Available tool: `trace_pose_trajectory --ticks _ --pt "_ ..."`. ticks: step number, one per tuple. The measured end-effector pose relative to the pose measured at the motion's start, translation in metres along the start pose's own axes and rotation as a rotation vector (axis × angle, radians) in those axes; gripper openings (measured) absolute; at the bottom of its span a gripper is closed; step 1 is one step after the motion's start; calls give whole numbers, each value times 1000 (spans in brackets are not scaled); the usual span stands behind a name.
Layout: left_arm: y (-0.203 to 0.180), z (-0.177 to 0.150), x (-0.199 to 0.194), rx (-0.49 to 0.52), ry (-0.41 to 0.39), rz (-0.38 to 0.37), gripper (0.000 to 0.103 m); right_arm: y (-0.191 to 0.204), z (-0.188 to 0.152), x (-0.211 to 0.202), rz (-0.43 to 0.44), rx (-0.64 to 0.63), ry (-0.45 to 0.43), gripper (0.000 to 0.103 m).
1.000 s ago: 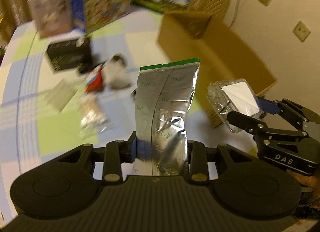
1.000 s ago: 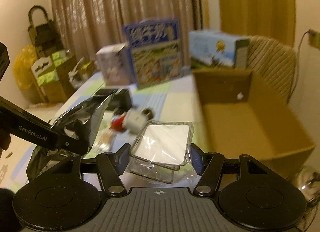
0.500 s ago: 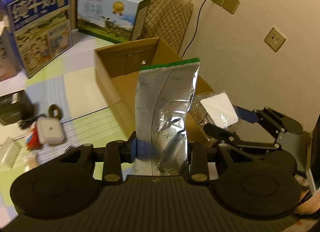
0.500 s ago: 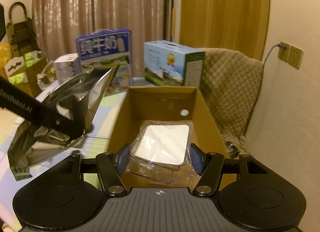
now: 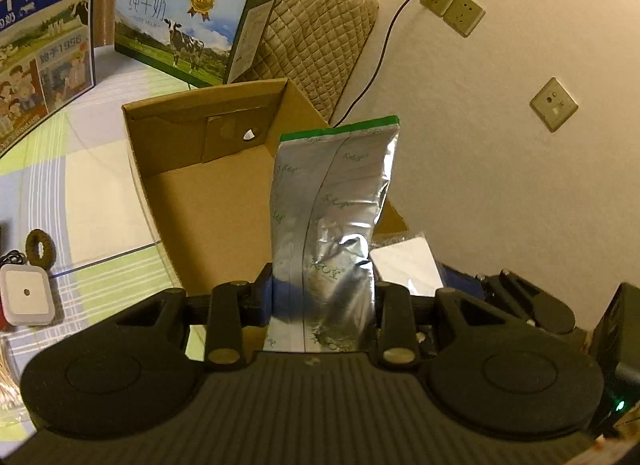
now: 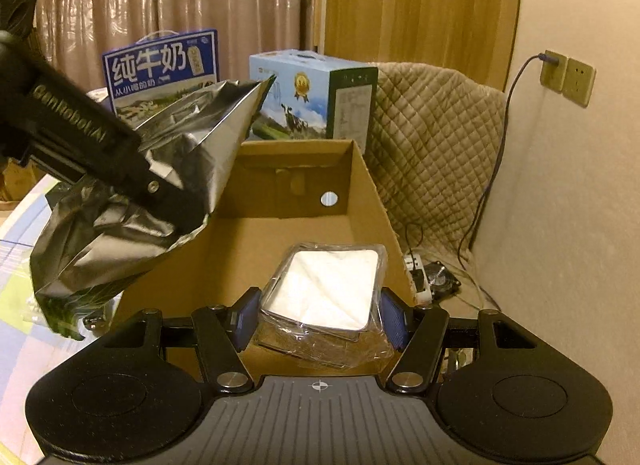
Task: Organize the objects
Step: 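Open both grippers to drop the foil bag and white pad into the cardboard box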
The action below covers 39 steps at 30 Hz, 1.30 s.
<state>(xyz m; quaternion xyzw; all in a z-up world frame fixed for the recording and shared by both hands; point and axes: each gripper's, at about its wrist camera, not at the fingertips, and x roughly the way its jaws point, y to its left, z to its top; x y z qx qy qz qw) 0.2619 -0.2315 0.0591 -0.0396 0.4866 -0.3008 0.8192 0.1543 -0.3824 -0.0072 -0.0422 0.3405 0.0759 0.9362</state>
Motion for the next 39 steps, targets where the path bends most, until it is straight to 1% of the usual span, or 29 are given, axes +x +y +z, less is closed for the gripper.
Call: trace_pose_trajectory --ticks 1,4,5,9,11,12,13,15,19,22,23,24,26,29,33,36,39 --pt "0 2 2 -1 -8 10 30 -1 0 1 -1 0 2 59" --pt "3 2 -2 0 -46 21 41 -2 2 3 -1 -1 -3 59" --pt "4 1 -6 0 -60 26 43 -3 3 5 1 -1 -2 59" --pt "15 -10 -23 -9 -97 40 44 -1 6 6 22 5 -22 59" --pt "21 -19 -33 -14 -109 48 44 1 8 5 48 4 -51 60" --pt "25 -24 -37 -17 -112 49 44 2 10 5 46 2 -56 63" --pt "28 -30 -42 -25 -117 52 45 4 11 4 29 1 -59 67" --pt "37 -42 -55 -32 -127 64 47 5 14 -1 11 15 -77 69" --pt "56 -65 -78 -34 -146 114 52 11 17 -17 22 45 -98 70" --pt "72 -82 -94 -60 -157 139 54 20 16 -31 29 50 -116 70" --pt "78 -88 -101 -68 -161 146 56 23 17 -35 33 55 -118 70" --pt "82 -92 -106 -70 -163 156 58 27 17 -39 37 62 -117 70" --pt "88 -102 -118 -64 -167 186 67 36 17 -47 51 68 -109 70" --pt "96 -117 -136 -56 -192 225 71 58 17 -59 82 47 -116 70" --pt "110 -139 -160 -75 -205 261 72 88 16 -74 149 41 -127 70" --pt "117 -157 -178 -71 -211 303 73 112 15 -83 209 40 -132 70" --pt "125 -172 -195 -92 -217 338 74 133 13 -87 255 18 -133 70"
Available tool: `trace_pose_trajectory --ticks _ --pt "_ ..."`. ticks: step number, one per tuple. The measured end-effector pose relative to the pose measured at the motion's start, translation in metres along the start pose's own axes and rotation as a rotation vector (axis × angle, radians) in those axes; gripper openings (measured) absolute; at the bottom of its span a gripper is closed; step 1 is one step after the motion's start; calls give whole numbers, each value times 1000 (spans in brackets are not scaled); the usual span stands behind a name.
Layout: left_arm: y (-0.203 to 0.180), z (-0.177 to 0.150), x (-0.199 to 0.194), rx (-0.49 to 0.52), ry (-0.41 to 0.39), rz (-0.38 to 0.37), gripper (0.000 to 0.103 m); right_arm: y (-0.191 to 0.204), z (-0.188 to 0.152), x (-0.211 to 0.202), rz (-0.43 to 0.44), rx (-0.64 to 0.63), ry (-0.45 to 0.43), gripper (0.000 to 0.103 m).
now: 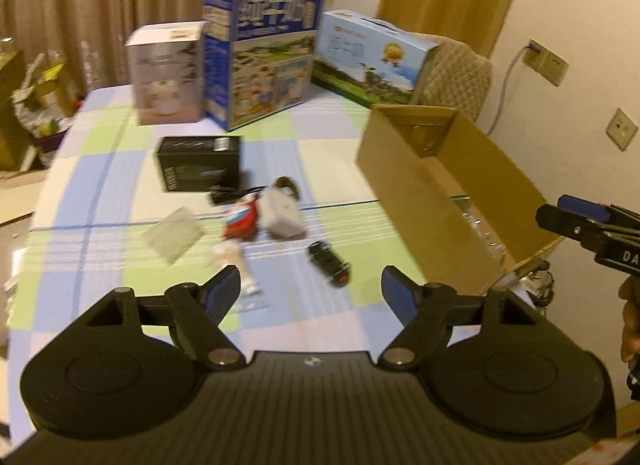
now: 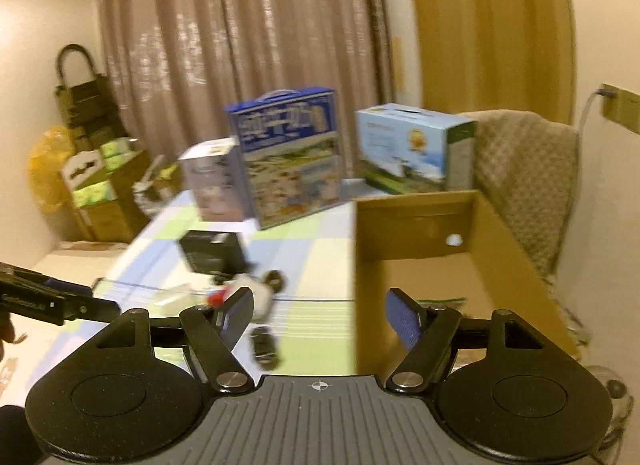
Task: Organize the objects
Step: 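Open both grippers to drop the foil bag and white pad into the cardboard box, then move the right gripper to the black toy car and grasp it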
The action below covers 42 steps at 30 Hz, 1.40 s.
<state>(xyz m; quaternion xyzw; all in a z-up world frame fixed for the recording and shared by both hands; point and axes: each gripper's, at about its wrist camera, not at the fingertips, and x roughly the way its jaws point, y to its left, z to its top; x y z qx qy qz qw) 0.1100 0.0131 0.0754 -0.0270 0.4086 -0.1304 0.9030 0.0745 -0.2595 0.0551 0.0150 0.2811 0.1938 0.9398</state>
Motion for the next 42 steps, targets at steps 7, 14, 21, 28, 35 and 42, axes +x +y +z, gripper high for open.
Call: trace_pose_trajectory --ticks 7,14,21,28,35,42 --pt "26 -22 -33 -36 -11 79 79 32 -14 9 66 -25 27 70" --pt "47 -34 -36 -74 -30 96 82 51 -33 28 60 -66 81 70" --pt "51 -37 -27 -38 -47 76 83 62 -39 20 19 -66 76 70" --pt "54 -42 -12 -24 -43 50 85 68 -42 18 3 -84 78 70" --pt "67 -41 21 -15 -16 72 86 67 -47 48 22 -112 112 70" --pt "82 -39 62 5 23 75 86 60 -58 90 20 -94 153 70"
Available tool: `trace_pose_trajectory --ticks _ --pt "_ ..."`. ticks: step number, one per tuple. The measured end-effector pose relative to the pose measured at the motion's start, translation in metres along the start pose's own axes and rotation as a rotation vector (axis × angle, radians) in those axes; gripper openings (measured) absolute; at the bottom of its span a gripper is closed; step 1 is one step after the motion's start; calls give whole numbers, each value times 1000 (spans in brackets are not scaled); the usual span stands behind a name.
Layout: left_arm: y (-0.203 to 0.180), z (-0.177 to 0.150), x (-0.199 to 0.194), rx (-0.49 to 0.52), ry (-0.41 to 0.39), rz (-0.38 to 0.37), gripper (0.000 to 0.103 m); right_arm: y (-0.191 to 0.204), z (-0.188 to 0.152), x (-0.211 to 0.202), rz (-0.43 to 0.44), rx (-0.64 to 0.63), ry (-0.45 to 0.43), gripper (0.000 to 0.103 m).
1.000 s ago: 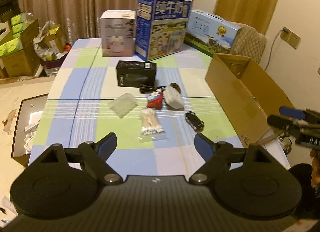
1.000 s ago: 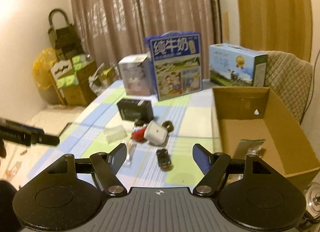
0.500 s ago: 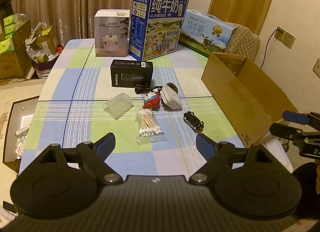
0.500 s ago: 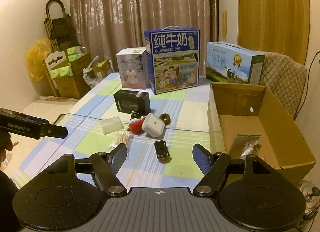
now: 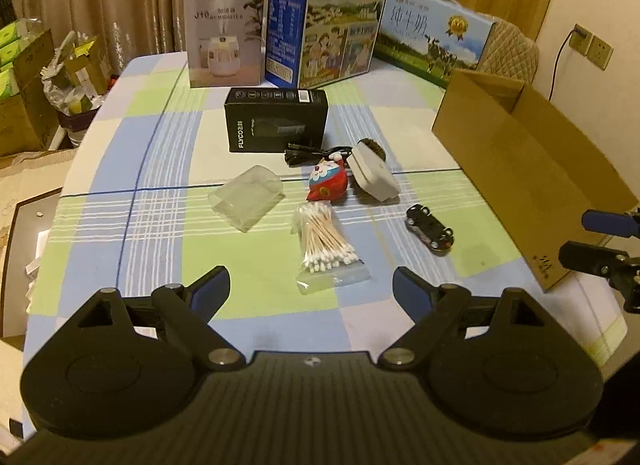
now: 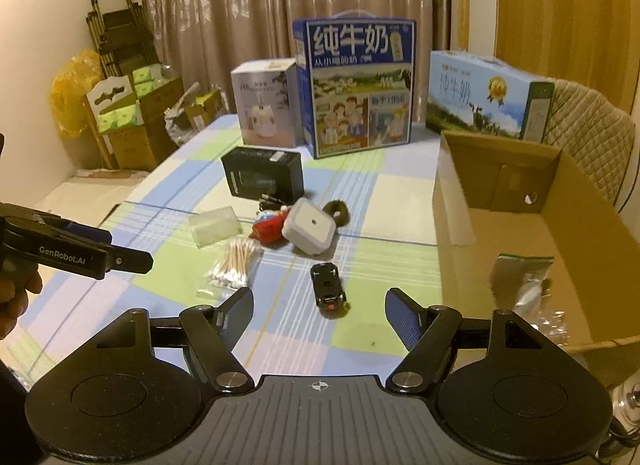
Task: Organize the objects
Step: 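Move the right gripper to the black toy car and grasp it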
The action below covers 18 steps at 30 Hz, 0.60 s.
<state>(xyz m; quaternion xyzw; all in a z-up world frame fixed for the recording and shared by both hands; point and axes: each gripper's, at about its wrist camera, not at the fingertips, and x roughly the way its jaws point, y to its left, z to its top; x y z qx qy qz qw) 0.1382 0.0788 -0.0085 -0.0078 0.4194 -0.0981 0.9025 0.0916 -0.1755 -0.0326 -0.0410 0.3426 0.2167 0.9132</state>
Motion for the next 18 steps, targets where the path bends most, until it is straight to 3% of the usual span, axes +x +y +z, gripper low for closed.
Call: trace_pose_trajectory --ticks 11,18 --pt "-2 5 62 4 23 6 86 -20 -9 73 46 -62 58 70" --pt "-7 12 88 17 39 21 85 -24 2 118 74 -66 122 70"
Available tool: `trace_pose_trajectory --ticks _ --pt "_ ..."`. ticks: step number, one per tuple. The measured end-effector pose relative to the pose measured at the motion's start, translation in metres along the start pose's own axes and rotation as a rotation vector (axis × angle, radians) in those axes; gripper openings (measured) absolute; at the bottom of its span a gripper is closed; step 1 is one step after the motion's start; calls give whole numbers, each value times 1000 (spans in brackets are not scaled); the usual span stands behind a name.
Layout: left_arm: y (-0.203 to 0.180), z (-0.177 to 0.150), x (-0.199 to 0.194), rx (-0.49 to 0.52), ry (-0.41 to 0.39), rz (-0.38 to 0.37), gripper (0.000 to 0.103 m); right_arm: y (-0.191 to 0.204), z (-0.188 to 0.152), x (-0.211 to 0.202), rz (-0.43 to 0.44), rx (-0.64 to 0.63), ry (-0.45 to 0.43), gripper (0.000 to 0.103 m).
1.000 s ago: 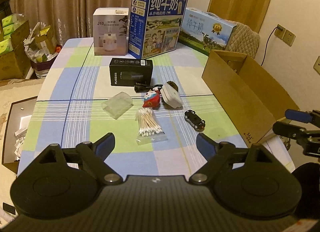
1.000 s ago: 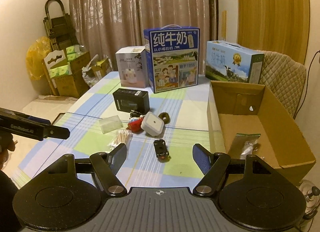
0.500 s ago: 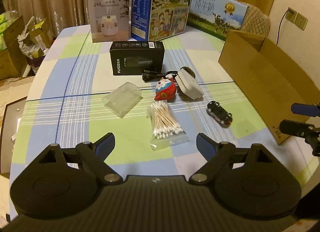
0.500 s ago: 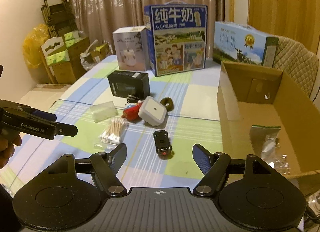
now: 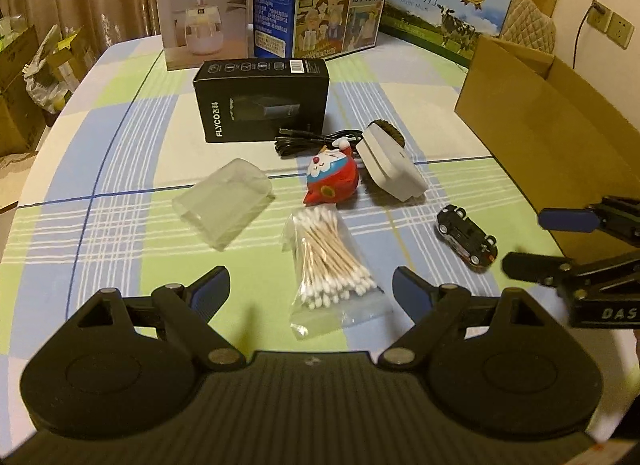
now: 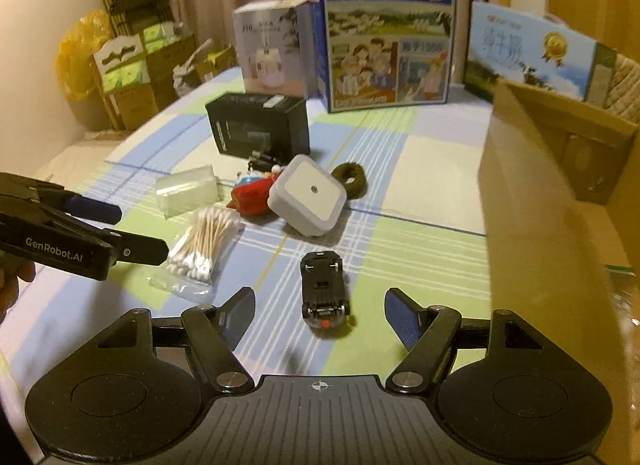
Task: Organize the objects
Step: 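Move the right gripper to the black toy car and grasp it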
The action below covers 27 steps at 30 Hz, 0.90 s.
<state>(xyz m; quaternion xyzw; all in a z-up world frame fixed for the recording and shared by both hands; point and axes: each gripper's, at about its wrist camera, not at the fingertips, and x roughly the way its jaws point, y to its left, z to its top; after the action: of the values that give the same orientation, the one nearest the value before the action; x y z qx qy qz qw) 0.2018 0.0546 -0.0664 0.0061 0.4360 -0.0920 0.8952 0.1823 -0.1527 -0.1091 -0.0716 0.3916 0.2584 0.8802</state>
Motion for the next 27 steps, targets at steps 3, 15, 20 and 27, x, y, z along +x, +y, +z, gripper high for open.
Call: trace_pose_trajectory --ticks 3,15,20,27 --pt "-3 4 8 4 2 -7 85 -4 7 13 12 -2 14 70" --pt "-8 14 20 11 18 -4 84 -8 9 46 28 -41 87 53" --pt "-4 15 21 -9 24 9 84 -5 11 55 8 -67 105 47" --pt "-5 16 28 -9 36 -2 83 -9 12 63 4 -55 133 30"
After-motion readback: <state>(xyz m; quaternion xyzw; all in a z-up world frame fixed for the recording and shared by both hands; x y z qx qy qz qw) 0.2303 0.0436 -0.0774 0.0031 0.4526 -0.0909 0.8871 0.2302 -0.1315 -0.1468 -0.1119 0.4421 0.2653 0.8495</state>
